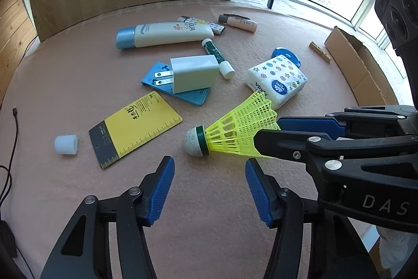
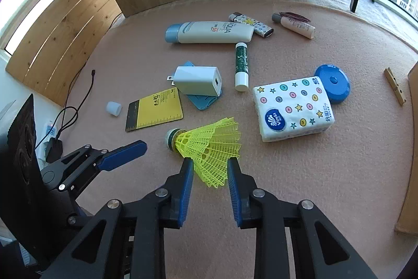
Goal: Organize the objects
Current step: 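Close the left gripper on the shuttlecock's feathers and lift it, then carry the shuttlecock over the cardboard box and open the left gripper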
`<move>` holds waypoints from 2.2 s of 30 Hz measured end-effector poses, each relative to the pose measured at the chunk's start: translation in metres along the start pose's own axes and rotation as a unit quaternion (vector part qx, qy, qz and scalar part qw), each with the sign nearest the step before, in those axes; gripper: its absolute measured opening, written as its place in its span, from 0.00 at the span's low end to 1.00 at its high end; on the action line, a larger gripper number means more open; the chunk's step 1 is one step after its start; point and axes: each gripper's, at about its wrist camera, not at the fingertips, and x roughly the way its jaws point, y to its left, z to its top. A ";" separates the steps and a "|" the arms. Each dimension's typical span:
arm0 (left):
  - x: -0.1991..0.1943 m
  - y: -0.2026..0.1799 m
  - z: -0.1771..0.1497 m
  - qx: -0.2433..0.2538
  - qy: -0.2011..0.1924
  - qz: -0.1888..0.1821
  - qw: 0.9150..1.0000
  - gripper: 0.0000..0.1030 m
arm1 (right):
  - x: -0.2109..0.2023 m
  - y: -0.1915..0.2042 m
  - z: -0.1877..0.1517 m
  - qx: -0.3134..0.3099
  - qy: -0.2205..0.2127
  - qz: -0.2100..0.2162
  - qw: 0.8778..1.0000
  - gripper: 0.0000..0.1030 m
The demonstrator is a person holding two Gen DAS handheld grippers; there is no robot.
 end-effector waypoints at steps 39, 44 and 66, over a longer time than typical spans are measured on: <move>-0.037 -0.105 0.063 0.085 -0.071 -0.078 0.991 0.44 | -0.084 -0.036 -0.002 0.013 -0.089 -0.035 0.995 0.02; -0.043 -0.172 0.088 0.122 -0.084 -0.109 0.983 0.44 | -0.131 -0.076 -0.003 0.044 -0.128 -0.075 0.988 0.02; -0.010 -0.311 0.100 0.211 -0.070 -0.137 0.965 0.45 | -0.197 -0.214 -0.043 0.163 -0.166 -0.139 0.963 0.02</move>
